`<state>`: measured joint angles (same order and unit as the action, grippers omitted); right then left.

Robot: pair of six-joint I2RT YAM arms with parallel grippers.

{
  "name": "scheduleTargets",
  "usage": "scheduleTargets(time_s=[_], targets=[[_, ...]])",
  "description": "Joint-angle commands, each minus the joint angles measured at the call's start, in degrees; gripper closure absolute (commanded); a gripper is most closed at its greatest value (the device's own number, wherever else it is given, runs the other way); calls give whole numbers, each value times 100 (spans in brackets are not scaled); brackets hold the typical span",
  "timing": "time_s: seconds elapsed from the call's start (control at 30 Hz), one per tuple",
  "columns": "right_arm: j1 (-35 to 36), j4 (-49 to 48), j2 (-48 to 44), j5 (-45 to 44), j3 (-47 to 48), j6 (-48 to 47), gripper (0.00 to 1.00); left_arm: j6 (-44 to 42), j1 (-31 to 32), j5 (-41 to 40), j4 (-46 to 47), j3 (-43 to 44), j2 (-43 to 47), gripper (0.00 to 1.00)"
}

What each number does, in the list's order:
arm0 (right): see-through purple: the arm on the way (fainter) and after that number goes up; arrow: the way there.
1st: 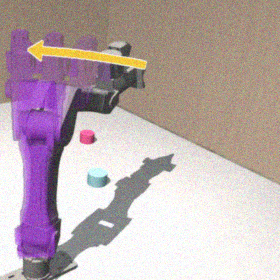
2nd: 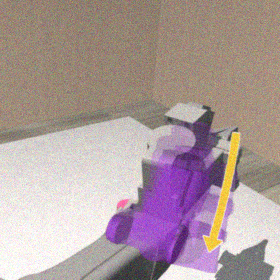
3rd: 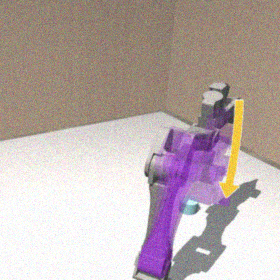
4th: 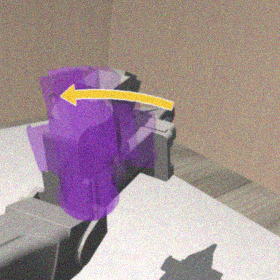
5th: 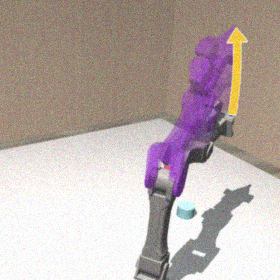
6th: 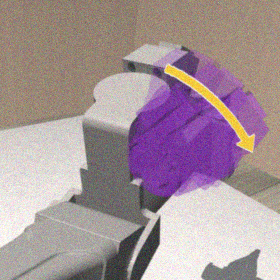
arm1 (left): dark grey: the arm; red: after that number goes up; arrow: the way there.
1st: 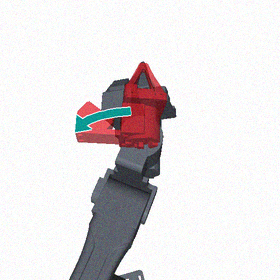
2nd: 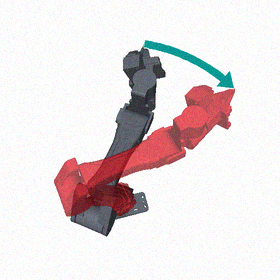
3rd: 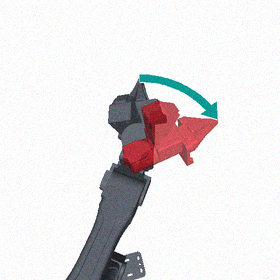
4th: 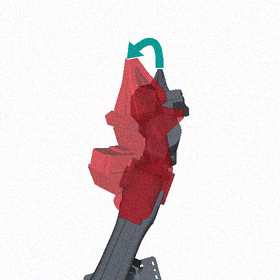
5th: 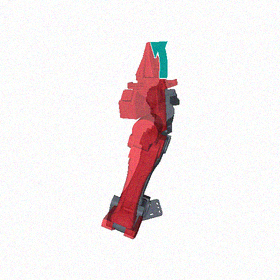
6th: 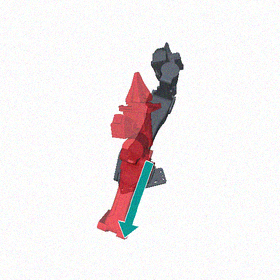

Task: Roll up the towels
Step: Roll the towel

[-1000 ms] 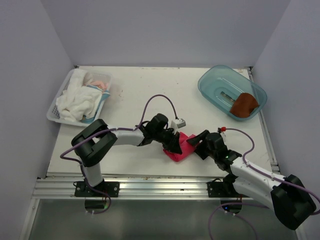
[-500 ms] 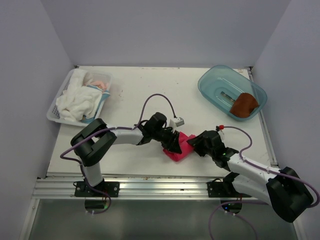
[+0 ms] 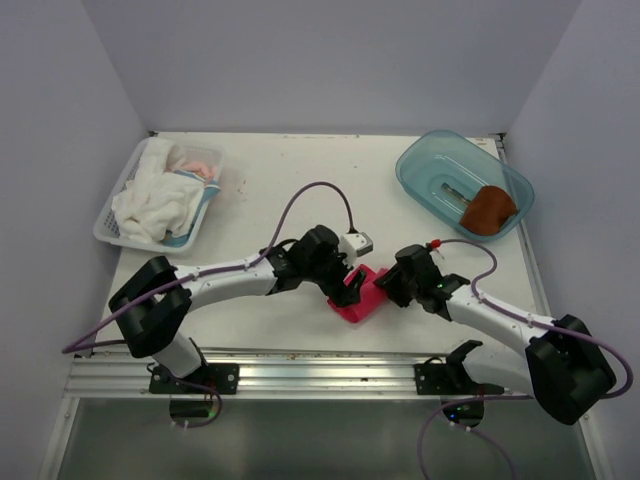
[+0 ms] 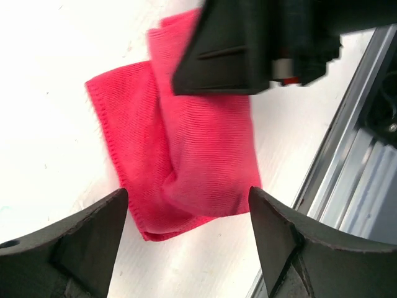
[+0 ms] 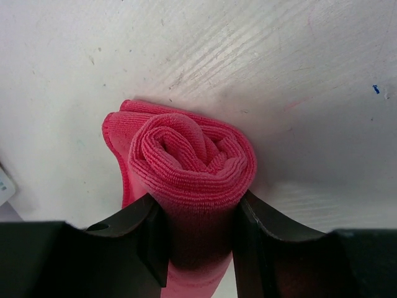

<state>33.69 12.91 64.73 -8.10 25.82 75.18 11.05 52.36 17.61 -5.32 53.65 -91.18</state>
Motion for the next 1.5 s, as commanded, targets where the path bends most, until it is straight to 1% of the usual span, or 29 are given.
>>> scheduleTargets(time_s=[0.0,0.03,0.1,0.13,0.23,0.37,0.43,0.47,0.53,0.7,0.77,0.8,0.83,0.87,0.9,0.93,0.97,1.0,1.03,1.07,1.1,1.13,1.17,1.2,1.27,1.3,1.47], targets=[[-3,537,268,53,300,-65,62,-753,792,-1407,-513,513,83,18],[-3,572,338,63,361,-56,62,-806,924,-1635,-696,611,-48,18],[-3,678,391,72,423,-47,62,-867,1179,-1734,-768,760,-154,18],[-3,713,417,72,467,-56,62,-885,1250,-2047,-725,761,-181,18],[-29,757,435,124,511,-56,61,-999,1522,-2383,-567,752,-251,17],[-64,801,400,142,538,-73,61,-1078,1909,-2771,-584,814,-523,17],[-73,810,383,133,538,-73,61,-1070,1953,-2938,-514,814,-672,17],[-73,810,365,133,538,-73,60,-1235,1980,-2999,-479,814,-708,17],[-82,801,365,151,520,-73,60,-1280,1980,-3157,-356,805,-813,18],[-100,871,339,142,564,-100,60,-1298,1980,-3281,-347,902,-1095,20],[-108,924,321,133,590,-126,59,-1246,1980,-3299,-338,902,-1139,25],[-100,942,312,116,608,-143,56,-1219,1980,-3307,-338,902,-1165,28],[-100,959,277,107,617,-144,54,-1202,1980,-3307,-347,902,-1174,35],[-108,985,268,98,617,-152,52,-1149,1971,-3316,-347,902,-1174,39],[-117,1003,251,98,617,-161,48,-1158,1954,-3290,-364,928,-1174,43],[-117,1021,207,80,617,-161,45,-984,1936,-3142,-399,928,-1174,51],[-117,1030,181,63,617,-187,38,-938,1866,-3036,-408,937,-1166,56],[-126,1056,154,63,626,-205,34,-894,1822,-2774,-408,920,-1113,58],[-126,1126,128,37,652,-249,30,-807,1761,-2615,-408,902,-1069,65],[-135,1170,67,10,669,-275,25,-763,1621,-2457,-408,876,-1043,68],[-135,1231,31,-25,730,-302,23,-710,1550,-2098,-382,841,-956,71],[-144,1328,-13,-77,766,-354,22,-588,1454,-1921,-356,797,-902,76],[-144,1372,-117,-165,784,-363,21,-525,1279,-1788,-312,753,-850,78],[-144,1416,-171,-209,827,-372,20,-464,1181,-1291,-233,648,-736,81],[-152,1557,-276,-332,872,-416,19,-244,892,-901,-110,516,-639,81],[-161,1592,-355,-368,915,-434,19,-165,803,-551,12,376,-543,81],[-179,1724,-452,-447,968,-504,19,353,408,207,435,-12,-392,81]])
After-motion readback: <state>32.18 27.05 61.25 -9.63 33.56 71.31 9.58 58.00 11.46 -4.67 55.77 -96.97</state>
